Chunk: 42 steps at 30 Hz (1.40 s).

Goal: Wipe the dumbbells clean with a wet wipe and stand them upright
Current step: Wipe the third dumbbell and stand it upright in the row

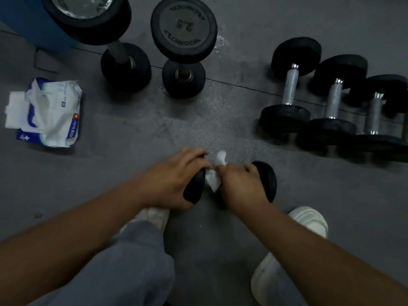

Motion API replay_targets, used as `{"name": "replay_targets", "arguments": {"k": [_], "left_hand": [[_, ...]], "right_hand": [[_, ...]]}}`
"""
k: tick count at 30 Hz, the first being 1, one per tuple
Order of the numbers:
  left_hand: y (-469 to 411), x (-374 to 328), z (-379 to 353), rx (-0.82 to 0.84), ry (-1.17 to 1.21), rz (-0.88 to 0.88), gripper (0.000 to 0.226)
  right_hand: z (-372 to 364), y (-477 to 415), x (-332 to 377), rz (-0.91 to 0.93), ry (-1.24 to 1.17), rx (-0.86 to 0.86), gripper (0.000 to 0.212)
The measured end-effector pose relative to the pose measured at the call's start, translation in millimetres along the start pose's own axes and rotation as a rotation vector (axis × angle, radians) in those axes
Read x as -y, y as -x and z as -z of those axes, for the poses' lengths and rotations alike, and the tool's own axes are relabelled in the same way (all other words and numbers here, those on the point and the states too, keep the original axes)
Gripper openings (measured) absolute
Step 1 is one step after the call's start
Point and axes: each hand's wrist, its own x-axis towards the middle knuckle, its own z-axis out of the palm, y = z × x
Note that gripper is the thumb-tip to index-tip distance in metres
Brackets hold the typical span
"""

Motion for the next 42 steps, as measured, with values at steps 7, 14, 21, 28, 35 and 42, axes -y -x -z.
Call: {"name": "replay_targets", "arguments": {"k": [7,14,21,28,35,42], "left_hand": [[-61,35,35,0.012,-0.107,0.066,0.098],[-47,38,15,0.044,0.213,0.212,0.132],[-33,31,9,0.087,0.180,0.191,0.129],[-17,19,0,0.135,0.181,0.209,0.126],[10,-1,-17,0.202,0.163,0.189,0.126],[31,-8,-33,0.232,0.214,0.138,0.118]], "right_hand": [[28,-61,-32,-0.156,-0.001,-0.178,0.027],[4,-30,24,-0.068,-0.036,-0.107,0.059],[-5,-15,7,-0.092,-0.038,-0.096,0.058],[5,3,7,0.009,-0.073,0.029,0.052],[-17,42,9,-0.060,-0.073,0.112,0.060],[-37,41,10,-0.010,-0.108,0.308,0.067]]}}
